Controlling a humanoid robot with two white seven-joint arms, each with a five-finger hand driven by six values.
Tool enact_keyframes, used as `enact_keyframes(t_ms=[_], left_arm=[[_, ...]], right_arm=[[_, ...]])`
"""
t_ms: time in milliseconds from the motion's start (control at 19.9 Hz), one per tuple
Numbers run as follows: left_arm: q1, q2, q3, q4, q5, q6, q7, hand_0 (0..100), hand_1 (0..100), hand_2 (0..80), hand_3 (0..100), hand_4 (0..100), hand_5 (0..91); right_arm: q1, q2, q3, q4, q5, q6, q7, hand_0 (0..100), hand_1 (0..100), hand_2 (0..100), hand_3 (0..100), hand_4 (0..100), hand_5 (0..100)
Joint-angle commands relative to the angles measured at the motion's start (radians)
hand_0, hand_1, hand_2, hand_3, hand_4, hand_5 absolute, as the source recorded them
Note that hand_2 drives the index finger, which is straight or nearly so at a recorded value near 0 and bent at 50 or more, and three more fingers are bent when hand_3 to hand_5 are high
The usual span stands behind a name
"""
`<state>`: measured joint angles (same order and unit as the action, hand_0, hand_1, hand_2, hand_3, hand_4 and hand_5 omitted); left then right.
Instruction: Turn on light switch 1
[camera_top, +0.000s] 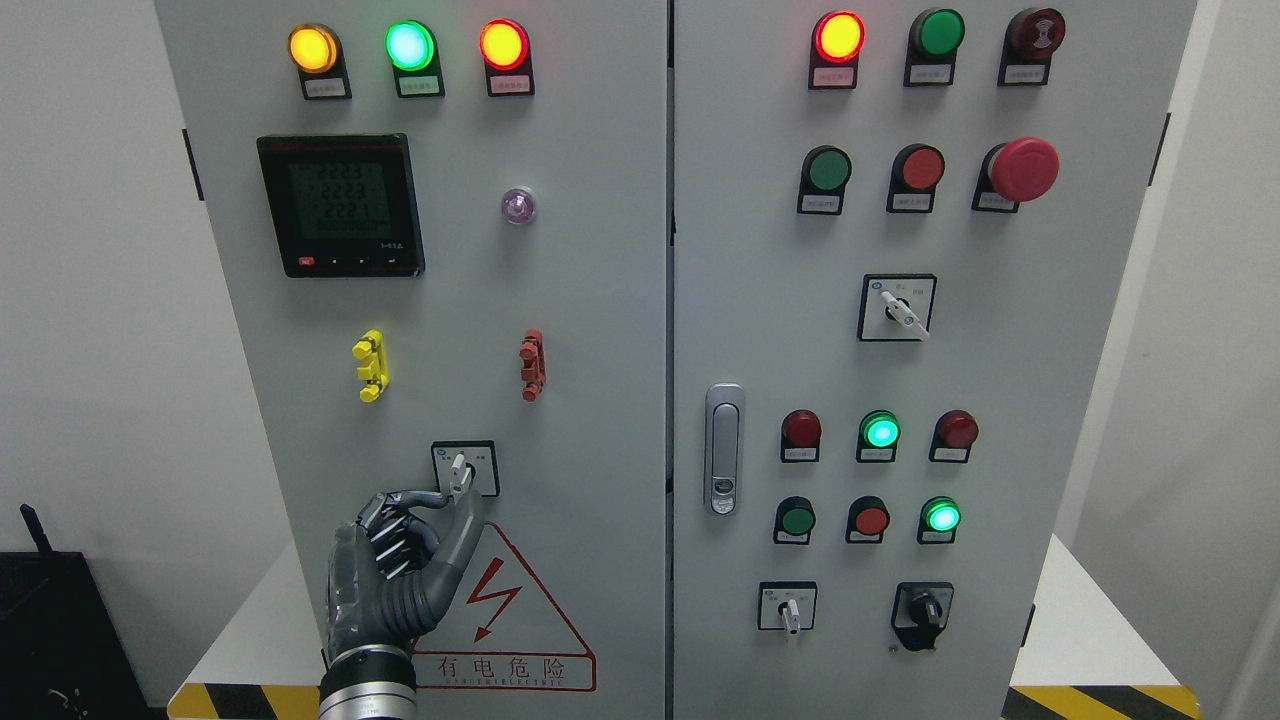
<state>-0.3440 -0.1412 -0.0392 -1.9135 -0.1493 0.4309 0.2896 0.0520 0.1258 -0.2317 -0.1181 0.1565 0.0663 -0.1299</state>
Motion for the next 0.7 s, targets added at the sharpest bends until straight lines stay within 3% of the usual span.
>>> enact_keyframes(t_ms=[0, 652], left_arm=[[-0.009, -0.003, 0.001, 0.01, 0.0, 0.002, 0.0, 15, 69, 53.1, 91, 96, 86.6], [-0.027, -0.003, 0.01, 0.01, 0.0, 0.022, 0.0, 16, 68, 55.2, 94, 96, 86.6]], right_arm=[[0.0, 0.0, 0.0, 0.0, 0.0, 0.0, 0.0, 31, 0, 0, 0, 0, 0], [0.0, 0.0, 0.0, 0.0, 0.0, 0.0, 0.0, 31, 0, 0, 0, 0, 0]])
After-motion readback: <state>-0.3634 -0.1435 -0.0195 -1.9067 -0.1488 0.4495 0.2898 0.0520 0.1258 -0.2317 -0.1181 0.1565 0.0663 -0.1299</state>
